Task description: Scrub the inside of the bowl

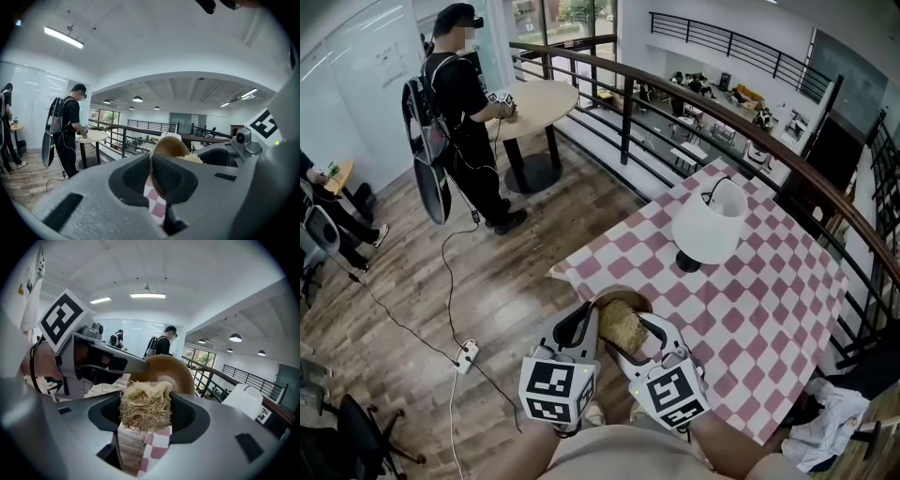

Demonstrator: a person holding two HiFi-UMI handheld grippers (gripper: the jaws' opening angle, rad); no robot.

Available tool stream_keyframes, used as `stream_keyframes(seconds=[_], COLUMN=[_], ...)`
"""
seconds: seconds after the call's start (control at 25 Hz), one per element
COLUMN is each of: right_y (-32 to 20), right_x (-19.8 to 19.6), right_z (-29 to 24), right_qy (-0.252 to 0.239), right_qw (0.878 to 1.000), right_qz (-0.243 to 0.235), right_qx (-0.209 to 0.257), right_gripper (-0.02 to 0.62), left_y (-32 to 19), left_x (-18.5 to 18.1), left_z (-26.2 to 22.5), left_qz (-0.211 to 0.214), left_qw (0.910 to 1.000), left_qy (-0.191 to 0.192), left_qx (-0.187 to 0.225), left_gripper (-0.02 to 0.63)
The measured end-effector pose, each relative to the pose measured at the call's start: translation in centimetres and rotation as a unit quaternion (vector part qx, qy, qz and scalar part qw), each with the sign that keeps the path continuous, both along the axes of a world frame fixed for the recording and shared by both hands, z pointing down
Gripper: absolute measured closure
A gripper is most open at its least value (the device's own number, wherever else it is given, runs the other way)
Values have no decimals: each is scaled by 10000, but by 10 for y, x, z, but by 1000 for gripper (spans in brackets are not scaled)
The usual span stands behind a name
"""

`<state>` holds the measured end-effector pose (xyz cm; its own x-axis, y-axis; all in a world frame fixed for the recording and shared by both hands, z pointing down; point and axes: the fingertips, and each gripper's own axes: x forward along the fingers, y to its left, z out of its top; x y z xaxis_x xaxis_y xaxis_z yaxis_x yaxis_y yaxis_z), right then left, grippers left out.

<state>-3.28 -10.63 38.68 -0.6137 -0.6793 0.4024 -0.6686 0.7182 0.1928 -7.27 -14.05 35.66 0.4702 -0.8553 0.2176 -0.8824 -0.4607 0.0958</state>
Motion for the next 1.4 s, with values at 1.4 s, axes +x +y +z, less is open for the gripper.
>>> stream_keyframes(seconds=[1.4], right_y=[-16], right_x=[26], right_z=[-88], right_qy=[-1179], right_qw=[9880], right_qz=[-844], right_qx=[-539], right_gripper=[331], left_y=[1], left_x=[9], left_z=[19], left_qz=[978], left_qw=[9917], left_qy=[-817], left_qx=[-187], left_gripper=[581])
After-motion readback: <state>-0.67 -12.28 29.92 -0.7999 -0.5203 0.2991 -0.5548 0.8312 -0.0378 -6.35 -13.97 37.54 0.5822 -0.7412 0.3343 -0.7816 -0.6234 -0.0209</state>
